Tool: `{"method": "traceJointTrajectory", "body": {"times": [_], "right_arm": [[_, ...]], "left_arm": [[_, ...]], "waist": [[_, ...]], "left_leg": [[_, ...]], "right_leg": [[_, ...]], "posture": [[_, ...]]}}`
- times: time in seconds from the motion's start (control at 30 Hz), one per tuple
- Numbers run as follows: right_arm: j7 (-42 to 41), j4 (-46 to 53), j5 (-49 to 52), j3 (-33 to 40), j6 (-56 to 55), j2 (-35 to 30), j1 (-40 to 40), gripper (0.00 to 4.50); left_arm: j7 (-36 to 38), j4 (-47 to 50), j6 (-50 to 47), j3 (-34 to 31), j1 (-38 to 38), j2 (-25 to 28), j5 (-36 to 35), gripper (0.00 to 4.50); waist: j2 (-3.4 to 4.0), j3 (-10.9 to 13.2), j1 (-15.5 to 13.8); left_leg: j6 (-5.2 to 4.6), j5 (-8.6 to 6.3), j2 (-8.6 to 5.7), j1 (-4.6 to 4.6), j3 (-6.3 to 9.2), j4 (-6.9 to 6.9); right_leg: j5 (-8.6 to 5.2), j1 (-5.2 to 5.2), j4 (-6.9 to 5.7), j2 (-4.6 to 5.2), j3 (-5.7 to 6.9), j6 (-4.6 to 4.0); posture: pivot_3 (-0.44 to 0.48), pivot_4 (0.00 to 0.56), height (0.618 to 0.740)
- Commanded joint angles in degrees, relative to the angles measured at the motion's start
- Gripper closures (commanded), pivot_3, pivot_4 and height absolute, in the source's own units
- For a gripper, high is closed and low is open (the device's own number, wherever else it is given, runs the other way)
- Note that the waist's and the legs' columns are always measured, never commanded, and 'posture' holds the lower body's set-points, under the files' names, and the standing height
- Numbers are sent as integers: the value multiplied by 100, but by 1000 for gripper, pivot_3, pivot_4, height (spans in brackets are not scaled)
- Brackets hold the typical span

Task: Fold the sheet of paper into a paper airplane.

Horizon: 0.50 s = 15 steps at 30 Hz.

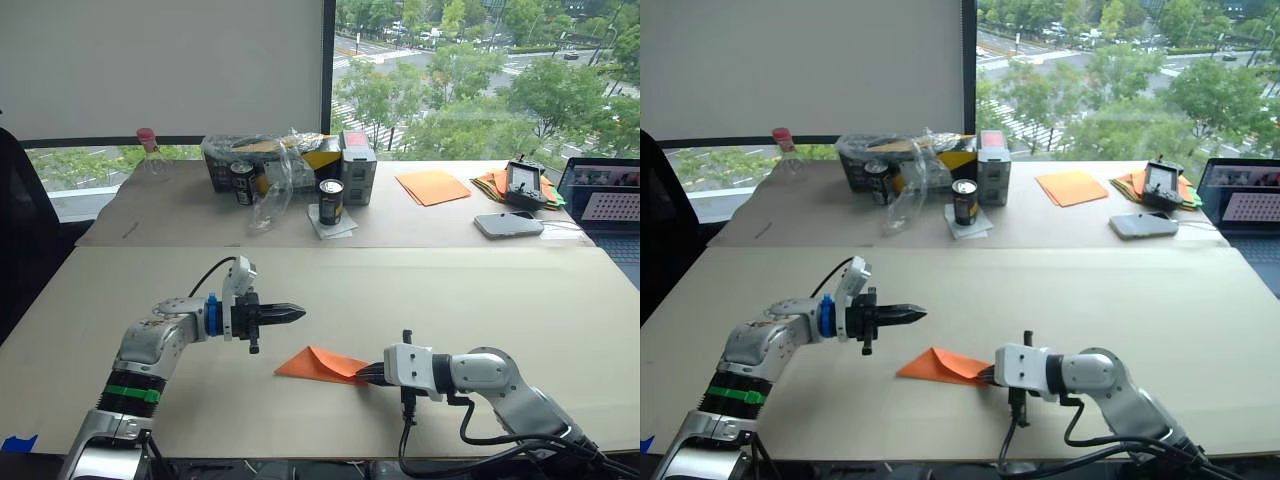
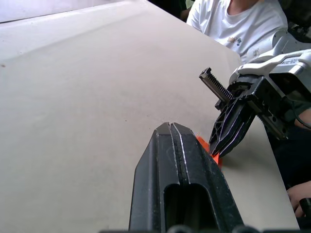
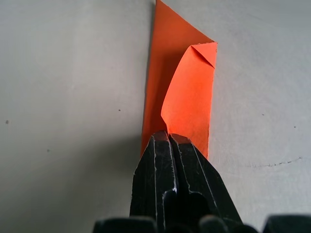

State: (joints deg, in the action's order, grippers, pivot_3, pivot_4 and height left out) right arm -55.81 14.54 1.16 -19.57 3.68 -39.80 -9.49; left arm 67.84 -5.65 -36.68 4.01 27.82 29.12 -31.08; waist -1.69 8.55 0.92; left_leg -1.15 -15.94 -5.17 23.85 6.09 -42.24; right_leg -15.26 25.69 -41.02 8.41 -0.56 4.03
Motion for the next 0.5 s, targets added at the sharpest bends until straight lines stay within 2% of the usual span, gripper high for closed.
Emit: {"method": "traceJointTrajectory", "body": {"times": [0.03,0.27,0.5], "right_arm": [[88,-98,-239,-126,272,20,115,4487],[125,-49,-248,-124,319,-12,183,4487],[73,-6,-289,-179,383,-33,166,4487]], "left_arm": [[-84,265,2,206,46,-66,85,4500],[-114,304,698,1075,-138,22,1027,4500],[-98,174,1159,1498,-283,64,1591,4500]], "waist": [[0,0,13],[-1,0,-7],[-1,0,-8]], "left_leg": [[0,0,1,0,0,3],[3,2,1,-1,-2,9],[3,2,1,-1,-2,10]], "right_leg": [[0,2,0,-1,0,-1],[1,4,1,-1,-4,-2],[0,4,1,-1,-4,-2]], "posture": [[0,150,670],[0,150,670],[0,150,670]]}}
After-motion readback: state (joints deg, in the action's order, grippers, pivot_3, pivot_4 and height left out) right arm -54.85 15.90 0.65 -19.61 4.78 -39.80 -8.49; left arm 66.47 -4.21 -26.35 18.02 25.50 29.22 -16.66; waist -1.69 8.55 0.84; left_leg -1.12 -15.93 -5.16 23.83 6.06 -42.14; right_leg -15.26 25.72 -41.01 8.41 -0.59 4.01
